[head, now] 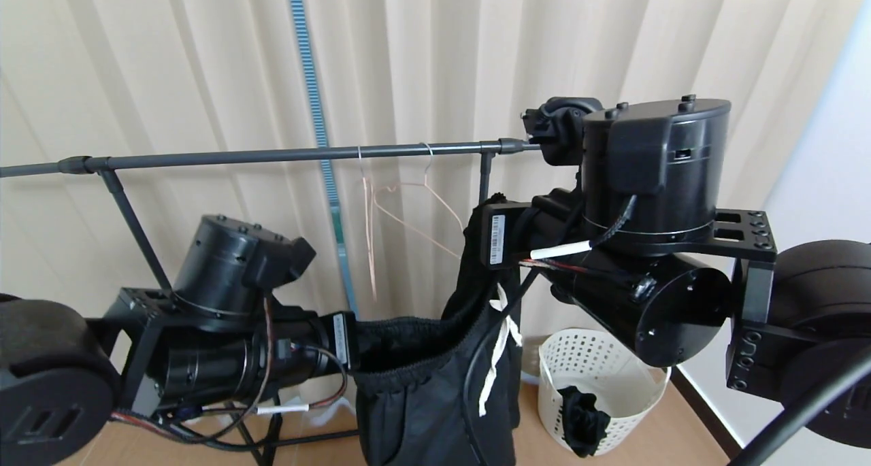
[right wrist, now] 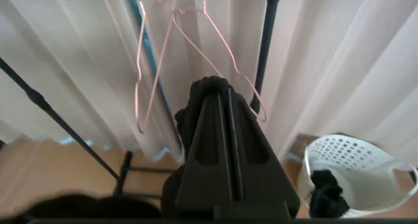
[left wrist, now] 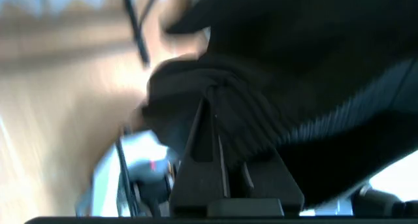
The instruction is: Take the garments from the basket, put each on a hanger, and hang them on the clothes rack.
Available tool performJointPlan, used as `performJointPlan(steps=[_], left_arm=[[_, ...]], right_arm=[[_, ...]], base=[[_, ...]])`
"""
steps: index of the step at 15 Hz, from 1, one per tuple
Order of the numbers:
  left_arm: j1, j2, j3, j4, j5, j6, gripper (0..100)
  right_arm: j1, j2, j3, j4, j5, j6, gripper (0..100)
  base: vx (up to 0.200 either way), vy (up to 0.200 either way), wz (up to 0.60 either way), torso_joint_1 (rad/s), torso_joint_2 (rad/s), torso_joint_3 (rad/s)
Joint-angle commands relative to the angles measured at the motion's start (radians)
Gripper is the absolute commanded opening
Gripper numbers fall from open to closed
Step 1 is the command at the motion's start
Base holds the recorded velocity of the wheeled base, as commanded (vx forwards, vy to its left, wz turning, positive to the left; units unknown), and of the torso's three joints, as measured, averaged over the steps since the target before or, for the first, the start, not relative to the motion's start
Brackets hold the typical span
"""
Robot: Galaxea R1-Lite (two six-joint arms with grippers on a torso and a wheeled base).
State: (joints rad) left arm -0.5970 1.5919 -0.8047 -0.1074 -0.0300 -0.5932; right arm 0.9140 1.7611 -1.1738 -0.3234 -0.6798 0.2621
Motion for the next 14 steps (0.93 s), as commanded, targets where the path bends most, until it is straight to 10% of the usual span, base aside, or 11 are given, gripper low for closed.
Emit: performJointPlan(steps=[1,2,8,11,14], left_arm=[[0.042,-0.040,-0.110,0.051,0.002,0.039,0],[0.042,-0.040,-0.134,0.074,0.001,0.039,0],[0.043,-0.046,-0.136,0.074,0.010,0.036,0],[0.040,-0.047,-0.125,0.075,0.027,0.036,0],[0.039,-0.063,-0.111,0.074,0.027,0.039,0]], right_arm=[[0.000,-0.008,0.013,0.018,-0.004,-0.001,0],[-0.003,-0.012,0.022,0.043,-0.004,-0.017,100],[-0.029,-0.100,0.177,0.288,0.080,-0.233,100],[-0.003,-0.106,0.198,0.265,0.281,-0.228,100],[0.003,-0.095,0.295,-0.006,0.463,-0.219,100]], base=[[0.000,0.000,0.00,0.000,0.00,0.000],[0.000,0.000,0.00,0.000,0.00,0.000],[0.000,0.000,0.00,0.000,0.00,0.000],[0.000,0.000,0.00,0.000,0.00,0.000],[0.000,0.000,0.00,0.000,0.00,0.000]])
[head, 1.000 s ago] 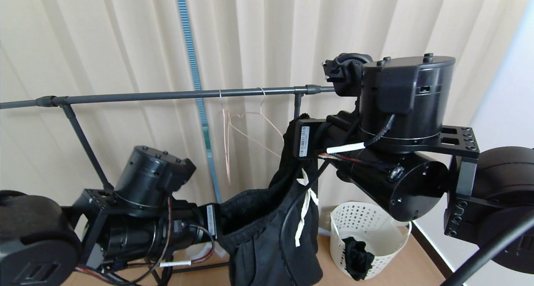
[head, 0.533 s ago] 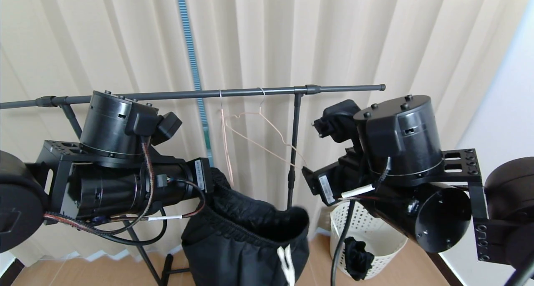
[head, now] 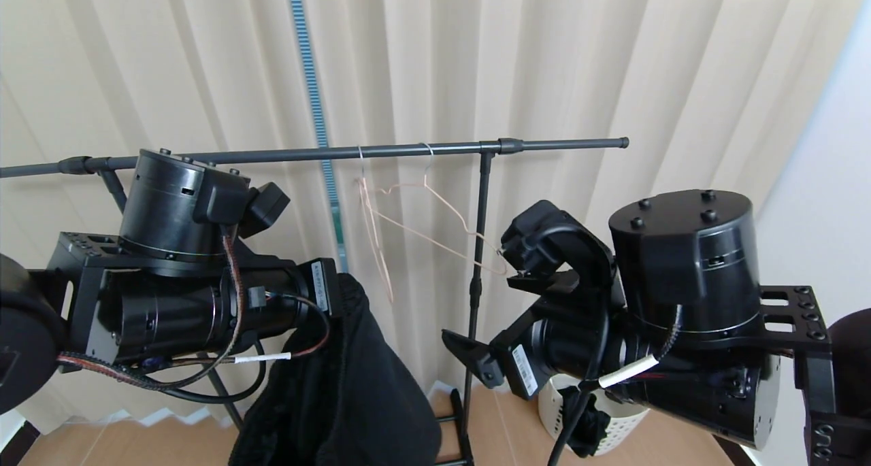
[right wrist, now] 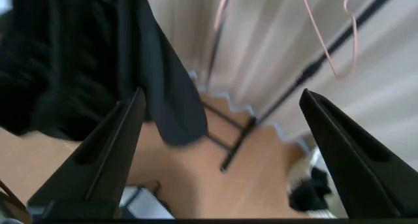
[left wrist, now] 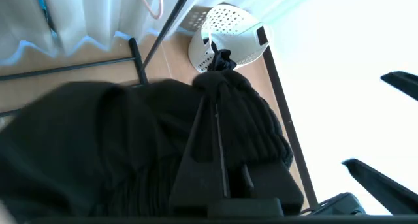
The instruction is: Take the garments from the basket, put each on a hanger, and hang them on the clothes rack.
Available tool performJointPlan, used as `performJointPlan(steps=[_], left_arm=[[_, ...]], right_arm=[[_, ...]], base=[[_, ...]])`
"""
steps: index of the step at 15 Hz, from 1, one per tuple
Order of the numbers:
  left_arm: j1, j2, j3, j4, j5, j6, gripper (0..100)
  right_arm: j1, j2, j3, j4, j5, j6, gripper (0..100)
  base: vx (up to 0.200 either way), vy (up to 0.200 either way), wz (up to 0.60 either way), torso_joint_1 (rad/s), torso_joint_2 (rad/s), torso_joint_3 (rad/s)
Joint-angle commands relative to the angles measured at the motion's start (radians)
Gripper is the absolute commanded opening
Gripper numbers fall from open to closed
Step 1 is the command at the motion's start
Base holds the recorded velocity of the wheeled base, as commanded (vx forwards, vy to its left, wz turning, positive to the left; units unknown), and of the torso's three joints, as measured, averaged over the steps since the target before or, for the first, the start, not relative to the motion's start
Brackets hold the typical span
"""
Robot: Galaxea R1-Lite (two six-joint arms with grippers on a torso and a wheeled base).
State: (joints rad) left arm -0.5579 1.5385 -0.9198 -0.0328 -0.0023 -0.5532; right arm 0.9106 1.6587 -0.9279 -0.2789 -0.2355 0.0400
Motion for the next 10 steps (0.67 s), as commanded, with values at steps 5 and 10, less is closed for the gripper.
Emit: performJointPlan(steps=[5,10], left_arm=[[-0.008,-0.005,0.006,-0.001,0.001,-0.001,0],[-0.031,-0.005,0.006,-0.001,0.001,-0.002,0]], right_arm=[[0.088,0.073,0.080,-0.174,0.018,0.063,100],[0.102,0.230,0.078,-0.233,0.005,0.067,100]], base=[[0.000,0.000,0.00,0.000,0.00,0.000],[0.000,0.000,0.00,0.000,0.00,0.000]])
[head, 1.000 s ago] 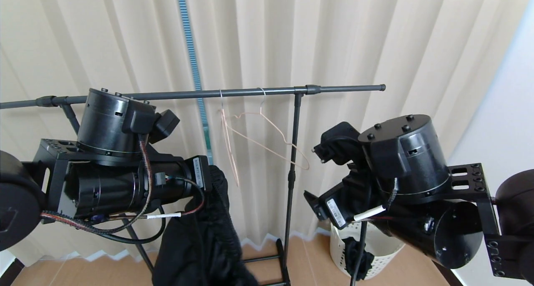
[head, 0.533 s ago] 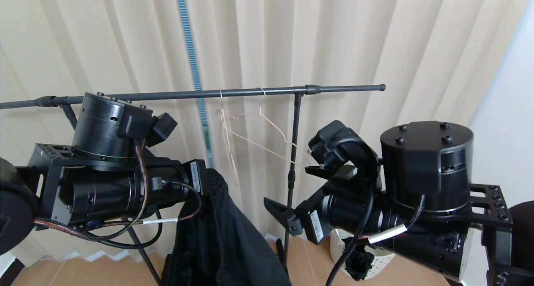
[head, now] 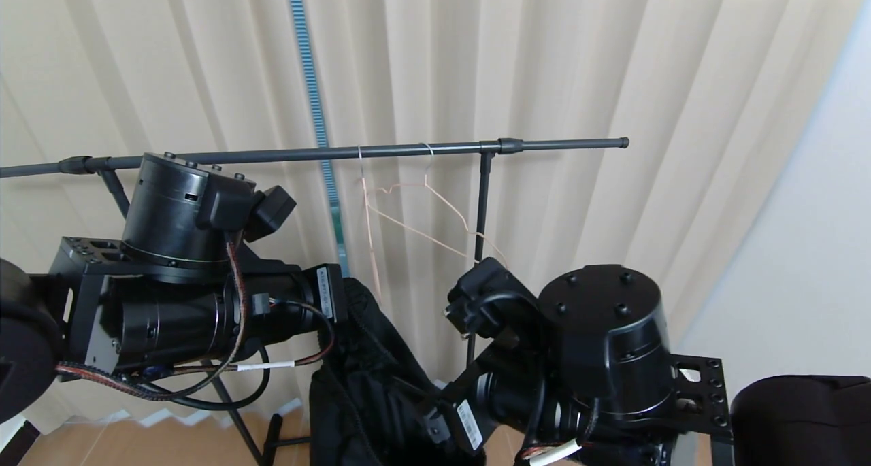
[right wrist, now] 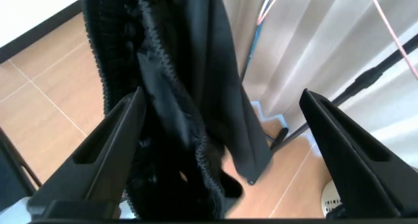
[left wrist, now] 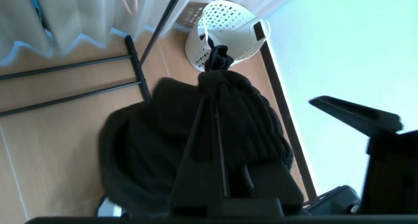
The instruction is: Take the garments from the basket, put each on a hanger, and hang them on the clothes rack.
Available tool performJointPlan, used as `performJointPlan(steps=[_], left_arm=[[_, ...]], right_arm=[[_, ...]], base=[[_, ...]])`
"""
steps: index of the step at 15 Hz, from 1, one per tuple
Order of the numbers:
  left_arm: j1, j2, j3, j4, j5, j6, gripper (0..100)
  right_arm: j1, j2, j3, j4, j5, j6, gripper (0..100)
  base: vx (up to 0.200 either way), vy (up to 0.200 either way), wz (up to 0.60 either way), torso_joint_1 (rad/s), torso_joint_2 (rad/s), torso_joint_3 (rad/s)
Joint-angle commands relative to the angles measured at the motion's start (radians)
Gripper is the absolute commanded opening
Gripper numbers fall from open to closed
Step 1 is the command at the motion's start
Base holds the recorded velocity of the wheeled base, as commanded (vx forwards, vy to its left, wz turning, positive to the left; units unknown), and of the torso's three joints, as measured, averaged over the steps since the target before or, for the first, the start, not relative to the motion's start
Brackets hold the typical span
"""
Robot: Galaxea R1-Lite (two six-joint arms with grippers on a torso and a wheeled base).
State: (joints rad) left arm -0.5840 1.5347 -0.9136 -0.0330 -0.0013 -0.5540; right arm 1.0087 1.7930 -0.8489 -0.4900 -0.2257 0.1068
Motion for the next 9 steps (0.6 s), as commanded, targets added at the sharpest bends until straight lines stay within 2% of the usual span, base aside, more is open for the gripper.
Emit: performJointPlan(steps=[1,5,9], left_arm=[[-0.007,-0.002,0.001,0.001,0.001,-0.001,0],[-0.010,-0.004,0.010,-0.001,0.006,-0.001,0],[-0.010,-0.005,0.013,-0.001,0.006,0.000,0]], right_arm=[[0.004,0.129,-0.002,-0.030,-0.007,0.002,100],[0.004,0.290,-0.002,-0.125,-0.009,0.014,100],[0.002,0.324,-0.005,-0.147,-0.012,0.013,100]], base=[[0.000,0.000,0.00,0.000,0.00,0.000],[0.000,0.000,0.00,0.000,0.00,0.000],[0.000,0.000,0.00,0.000,0.00,0.000]])
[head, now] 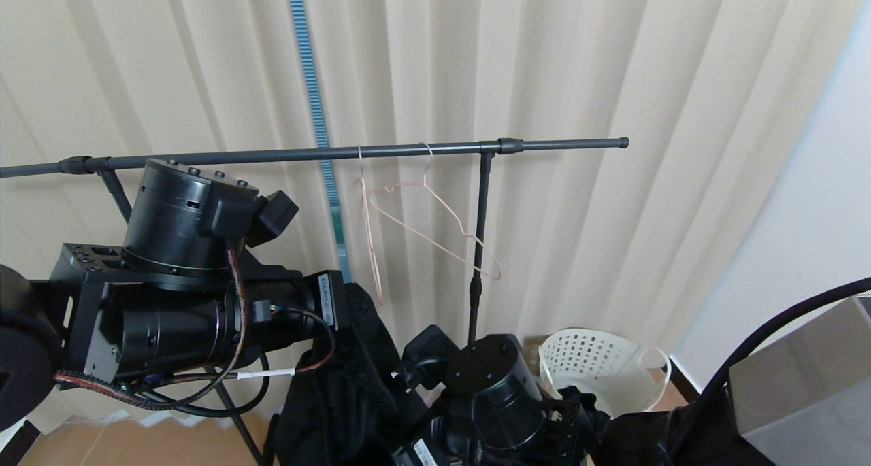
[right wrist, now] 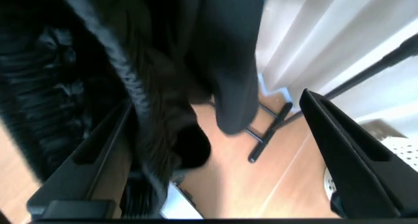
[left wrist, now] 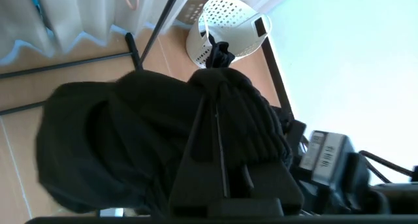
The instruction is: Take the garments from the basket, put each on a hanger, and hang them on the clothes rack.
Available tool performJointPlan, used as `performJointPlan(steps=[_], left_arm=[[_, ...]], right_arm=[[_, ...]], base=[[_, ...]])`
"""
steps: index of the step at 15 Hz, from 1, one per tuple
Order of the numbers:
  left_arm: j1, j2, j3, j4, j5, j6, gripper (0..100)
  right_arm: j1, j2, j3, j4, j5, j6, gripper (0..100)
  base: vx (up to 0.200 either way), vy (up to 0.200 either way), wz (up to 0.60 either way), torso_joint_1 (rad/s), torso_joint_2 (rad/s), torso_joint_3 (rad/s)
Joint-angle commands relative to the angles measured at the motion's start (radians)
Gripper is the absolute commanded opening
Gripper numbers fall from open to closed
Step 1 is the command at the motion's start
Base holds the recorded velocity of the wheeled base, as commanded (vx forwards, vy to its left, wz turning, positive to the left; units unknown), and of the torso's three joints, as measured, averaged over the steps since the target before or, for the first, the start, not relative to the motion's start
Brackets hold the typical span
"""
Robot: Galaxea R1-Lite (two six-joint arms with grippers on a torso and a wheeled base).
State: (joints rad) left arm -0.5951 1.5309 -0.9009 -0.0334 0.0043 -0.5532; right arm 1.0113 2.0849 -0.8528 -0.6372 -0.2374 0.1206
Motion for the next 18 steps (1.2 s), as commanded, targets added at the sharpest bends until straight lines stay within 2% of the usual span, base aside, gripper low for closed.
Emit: performJointPlan(steps=[1,3,5,7,10,11,13,15,18], left_arm=[[0.005,-0.001,0.002,0.000,0.000,-0.001,0],[0.008,-0.003,0.002,0.001,0.000,0.001,0],[0.038,0.000,0.010,0.003,-0.001,0.021,0],[0.052,-0.001,0.030,0.000,-0.004,0.064,0],[0.052,-0.003,0.049,-0.003,-0.007,0.090,0],[0.052,-0.003,0.056,-0.006,-0.007,0.101,0],[0.055,0.000,0.066,-0.006,-0.007,0.125,0],[0.078,0.005,0.092,-0.008,-0.009,0.190,0],[0.124,0.032,0.161,-0.072,-0.010,0.318,0]], right_arm=[[-0.014,0.030,-0.002,0.005,-0.005,-0.003,100],[-0.048,0.027,-0.002,0.011,-0.008,-0.007,100],[-0.115,0.012,0.001,0.014,-0.016,-0.059,100],[-0.146,-0.003,-0.002,0.016,-0.022,-0.062,100],[-0.166,0.000,-0.019,0.016,-0.023,-0.062,100],[-0.168,-0.002,-0.025,0.016,-0.033,-0.062,0],[-0.188,-0.011,-0.037,0.018,-0.072,-0.062,0],[-0.215,-0.042,-0.052,0.039,-0.094,-0.062,0],[-0.255,-0.140,-0.097,0.186,-0.135,-0.062,0]], base=[[0.000,0.000,0.00,0.000,0.00,0.000],[0.000,0.000,0.00,0.000,0.00,0.000],[0.000,0.000,0.00,0.000,0.00,0.000],[0.000,0.000,0.00,0.000,0.00,0.000],[0.000,0.000,0.00,0.000,0.00,0.000],[0.000,0.000,0.00,0.000,0.00,0.000],[0.000,0.000,0.00,0.000,0.00,0.000],[0.000,0.000,0.00,0.000,0.00,0.000],[0.000,0.000,0.00,0.000,0.00,0.000]])
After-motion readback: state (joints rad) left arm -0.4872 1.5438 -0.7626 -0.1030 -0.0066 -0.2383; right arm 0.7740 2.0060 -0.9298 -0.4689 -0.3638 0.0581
